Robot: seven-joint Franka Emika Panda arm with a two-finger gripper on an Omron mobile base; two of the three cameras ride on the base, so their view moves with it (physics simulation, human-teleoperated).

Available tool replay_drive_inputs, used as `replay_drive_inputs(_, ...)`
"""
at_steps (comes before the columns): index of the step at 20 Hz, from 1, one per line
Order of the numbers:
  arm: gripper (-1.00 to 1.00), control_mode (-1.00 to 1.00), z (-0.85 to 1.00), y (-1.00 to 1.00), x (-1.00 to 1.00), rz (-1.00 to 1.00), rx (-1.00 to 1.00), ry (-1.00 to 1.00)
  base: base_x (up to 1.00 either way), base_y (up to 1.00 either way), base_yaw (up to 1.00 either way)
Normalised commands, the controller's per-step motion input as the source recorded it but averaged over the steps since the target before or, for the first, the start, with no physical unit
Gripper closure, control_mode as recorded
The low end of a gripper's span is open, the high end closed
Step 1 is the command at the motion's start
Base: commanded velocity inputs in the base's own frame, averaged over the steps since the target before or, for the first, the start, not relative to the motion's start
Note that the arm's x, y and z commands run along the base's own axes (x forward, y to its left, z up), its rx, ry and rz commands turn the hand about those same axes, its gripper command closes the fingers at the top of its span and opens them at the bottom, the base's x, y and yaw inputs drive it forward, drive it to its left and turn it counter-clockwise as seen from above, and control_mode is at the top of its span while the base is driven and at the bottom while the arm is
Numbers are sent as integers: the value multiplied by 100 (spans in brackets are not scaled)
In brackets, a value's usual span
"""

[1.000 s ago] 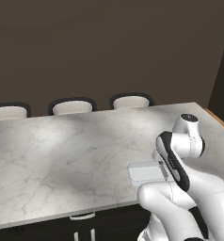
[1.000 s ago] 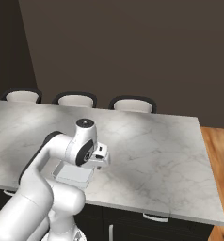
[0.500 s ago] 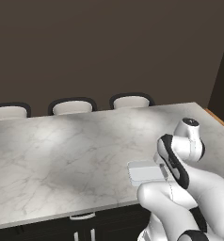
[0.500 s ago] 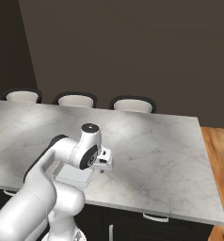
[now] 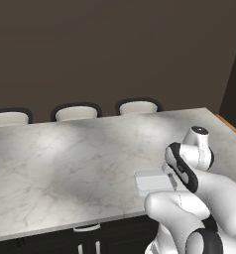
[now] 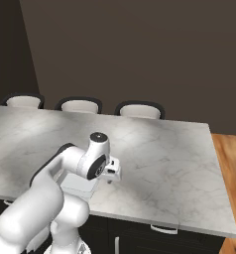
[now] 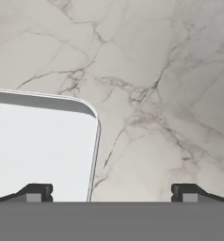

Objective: Pick the cup and tupperware and place them in the sink. Then turn on the water.

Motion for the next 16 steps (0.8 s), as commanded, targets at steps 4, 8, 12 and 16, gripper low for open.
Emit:
replay_drive_inputs(4, -100, -100, -22, 0, 0, 0, 0, 1, 0, 0, 0)
replay_drive_inputs(8, -100, -100, -18, 5, 0, 0, 0, 7, 0, 0, 0)
replay_drive_inputs(12, -100, -100, -12, 9, 0, 0, 0, 8, 0, 0, 0)
replay_drive_inputs(16, -100, -100, -10, 6, 0, 0, 0, 7, 0, 0, 0)
